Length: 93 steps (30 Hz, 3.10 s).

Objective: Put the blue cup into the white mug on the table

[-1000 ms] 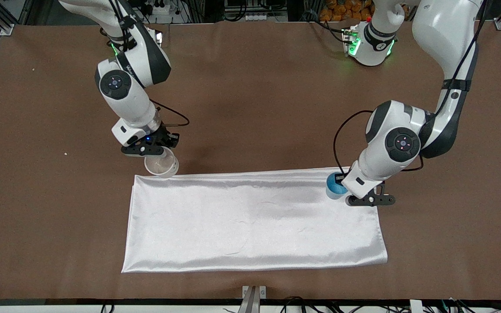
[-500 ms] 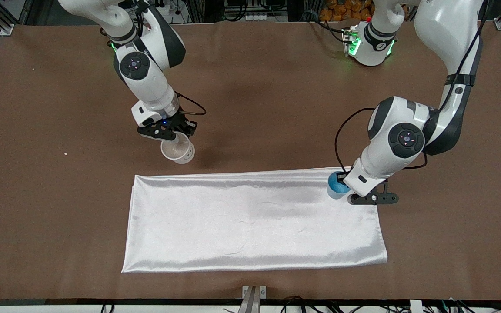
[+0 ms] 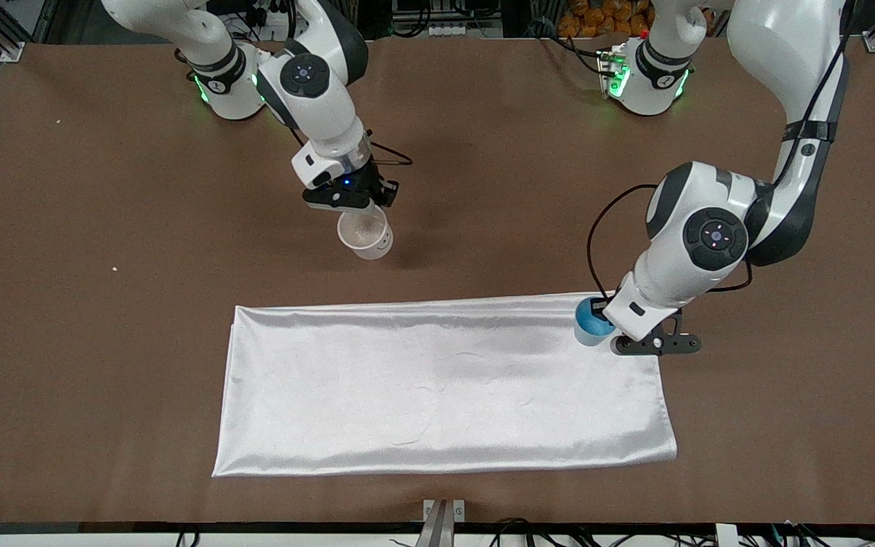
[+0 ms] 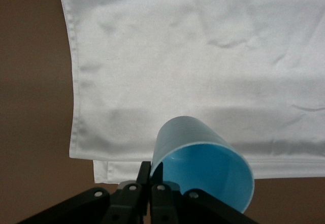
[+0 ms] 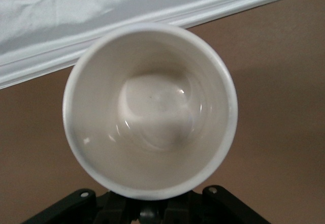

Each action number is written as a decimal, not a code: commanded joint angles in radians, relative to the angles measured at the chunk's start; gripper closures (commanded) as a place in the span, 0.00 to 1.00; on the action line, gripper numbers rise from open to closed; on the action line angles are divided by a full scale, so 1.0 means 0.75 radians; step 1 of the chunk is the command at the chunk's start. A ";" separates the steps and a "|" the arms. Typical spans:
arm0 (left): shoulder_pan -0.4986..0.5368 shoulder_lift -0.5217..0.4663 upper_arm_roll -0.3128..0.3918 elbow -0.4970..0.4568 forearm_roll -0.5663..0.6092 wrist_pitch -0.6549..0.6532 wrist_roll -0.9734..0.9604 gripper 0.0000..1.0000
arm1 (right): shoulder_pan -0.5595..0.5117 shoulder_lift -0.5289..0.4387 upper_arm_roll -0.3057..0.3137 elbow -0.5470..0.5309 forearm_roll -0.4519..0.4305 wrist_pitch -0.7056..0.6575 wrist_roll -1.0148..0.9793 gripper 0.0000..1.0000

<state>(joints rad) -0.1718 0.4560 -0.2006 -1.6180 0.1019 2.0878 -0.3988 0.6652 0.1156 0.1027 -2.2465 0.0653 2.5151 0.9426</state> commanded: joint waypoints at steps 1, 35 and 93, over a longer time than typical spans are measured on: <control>-0.006 -0.031 0.002 0.000 0.042 -0.039 -0.043 1.00 | 0.060 0.071 -0.012 -0.009 0.001 0.093 0.109 1.00; -0.049 0.000 0.002 0.028 0.040 -0.037 -0.055 1.00 | 0.124 0.306 -0.027 0.011 -0.075 0.242 0.199 0.09; -0.708 0.110 -0.019 0.180 -0.011 -0.018 -1.090 1.00 | -0.676 0.222 -0.074 0.504 -0.165 -0.517 -1.024 0.00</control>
<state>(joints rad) -0.6615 0.4871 -0.2205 -1.5402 0.1004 2.0768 -1.1656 0.1523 0.2773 0.0344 -1.8802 -0.0618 2.1324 0.1471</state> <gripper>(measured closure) 0.965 0.000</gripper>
